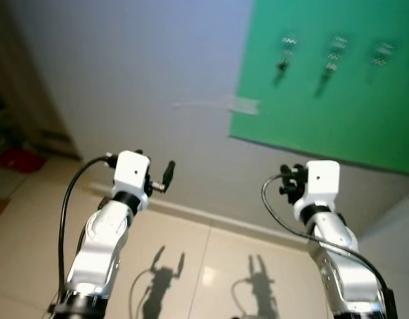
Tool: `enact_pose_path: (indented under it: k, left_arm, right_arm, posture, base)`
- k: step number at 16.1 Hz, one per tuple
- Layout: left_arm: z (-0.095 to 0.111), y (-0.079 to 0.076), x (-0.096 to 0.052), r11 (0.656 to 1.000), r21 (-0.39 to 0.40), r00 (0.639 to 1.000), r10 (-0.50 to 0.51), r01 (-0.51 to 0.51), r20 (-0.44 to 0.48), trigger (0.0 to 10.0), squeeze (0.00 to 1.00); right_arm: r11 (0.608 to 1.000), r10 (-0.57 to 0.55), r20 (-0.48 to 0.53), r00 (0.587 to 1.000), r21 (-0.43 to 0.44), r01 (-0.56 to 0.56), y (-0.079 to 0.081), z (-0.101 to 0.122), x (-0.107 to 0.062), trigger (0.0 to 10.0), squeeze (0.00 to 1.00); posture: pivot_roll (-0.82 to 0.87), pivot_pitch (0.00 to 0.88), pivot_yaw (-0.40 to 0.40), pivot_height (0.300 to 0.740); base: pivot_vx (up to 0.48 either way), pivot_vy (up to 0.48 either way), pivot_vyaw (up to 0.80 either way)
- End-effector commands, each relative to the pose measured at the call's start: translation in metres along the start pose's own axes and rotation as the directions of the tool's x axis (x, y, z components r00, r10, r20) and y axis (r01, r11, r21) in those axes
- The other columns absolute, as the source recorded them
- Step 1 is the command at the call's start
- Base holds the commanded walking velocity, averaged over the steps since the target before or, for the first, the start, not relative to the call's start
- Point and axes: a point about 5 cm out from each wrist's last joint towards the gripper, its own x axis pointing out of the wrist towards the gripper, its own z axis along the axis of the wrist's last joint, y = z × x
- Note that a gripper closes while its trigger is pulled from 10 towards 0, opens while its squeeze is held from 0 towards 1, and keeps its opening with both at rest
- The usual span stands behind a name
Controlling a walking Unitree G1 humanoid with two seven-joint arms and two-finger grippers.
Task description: Hang keys on a hook
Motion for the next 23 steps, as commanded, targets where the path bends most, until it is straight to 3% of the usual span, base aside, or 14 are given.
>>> enact_pose_path:
  k: [1, 3, 5, 8, 10, 15, 20, 23]
  left_arm:
    - [0.004, 0.003, 0.003, 1.0, -0.007, 1.0, 0.013, -0.013, 0.003, 10.0, 0.0]
    - [0.009, 0.005, 0.01, 0.999, 0.005, 0.999, 0.052, -0.052, 0.015, 10.0, 0.0]
    - [0.027, 0.013, 0.015, 0.99, -0.013, 0.984, 0.143, -0.143, 0.102, 10.0, 0.0]
    - [0.034, 0.017, 0.015, 0.987, 0.013, 0.98, 0.159, -0.161, 0.124, 10.0, 0.0]
    - [0.034, 0.02, 0.014, 0.987, 0.015, 0.98, 0.159, -0.161, 0.121, 10.0, 0.0]
    - [0.038, 0.03, 0.007, 0.983, -0.022, 0.979, 0.182, -0.181, 0.086, 10.0, 0.0]
    - [0.009, 0.017, 0.001, 0.987, -0.016, 0.987, 0.16, -0.159, 0.001, 10.0, 0.0]
    - [0.008, 0.011, 0.004, 0.995, -0.003, 0.995, 0.102, -0.102, 0.018, 10.0, 0.0]
  right_arm:
    - [0.998, -0.055, -0.014, 0.998, 0.0, 0.055, -0.007, 0.0, -0.002, 10.0, 0.0]
    - [0.982, -0.189, -0.023, 0.982, -0.02, 0.189, -0.026, -0.002, -0.007, 10.0, 0.0]
    - [0.982, -0.187, -0.038, 0.982, -0.015, 0.187, -0.033, -0.003, -0.008, 10.0, 0.0]
    - [0.982, -0.174, -0.046, 0.984, 0.068, 0.177, -0.028, -0.001, -0.005, 10.0, 0.0]
    - [0.982, -0.177, -0.063, 0.982, 0.051, 0.18, -0.025, -0.001, -0.005, 10.0, 0.0]
    - [0.964, -0.261, -0.042, 0.965, 0.033, 0.262, -0.045, 0.01, -0.017, 10.0, 0.0]
    - [0.977, -0.212, -0.009, 0.977, -0.01, 0.212, -0.027, 0.003, -0.01, 10.0, 0.0]
    - [0.996, -0.082, 0.028, 0.996, -0.042, 0.083, -0.007, 0.005, -0.001, 10.0, 0.0]
  posture:
    - [-0.07, 0.0, 0.007, 0.74]
    - [-0.07, 0.0, 0.018, 0.74]
    - [-0.04, 0.0, 0.015, 0.74]
    - [-0.03, 0.0, 0.016, 0.74]
    - [-0.04, 0.0, 0.041, 0.74]
    - [-0.05, 0.078, 0.05, 0.74]
    - [0.0, 0.0, 0.057, 0.74]
    - [0.01, 0.0, 0.004, 0.74]
  base:
    - [0.0, 0.0, -0.8]
    - [0.0, 0.0, -0.8]
    - [0.0, 0.0, -0.8]
    - [0.0, 0.0, -0.8]
    - [0.0, 0.0, -0.8]
    - [0.0, 0.0, -0.8]
    - [0.0, 0.0, -0.8]
    - [0.0, 0.0, -0.8]
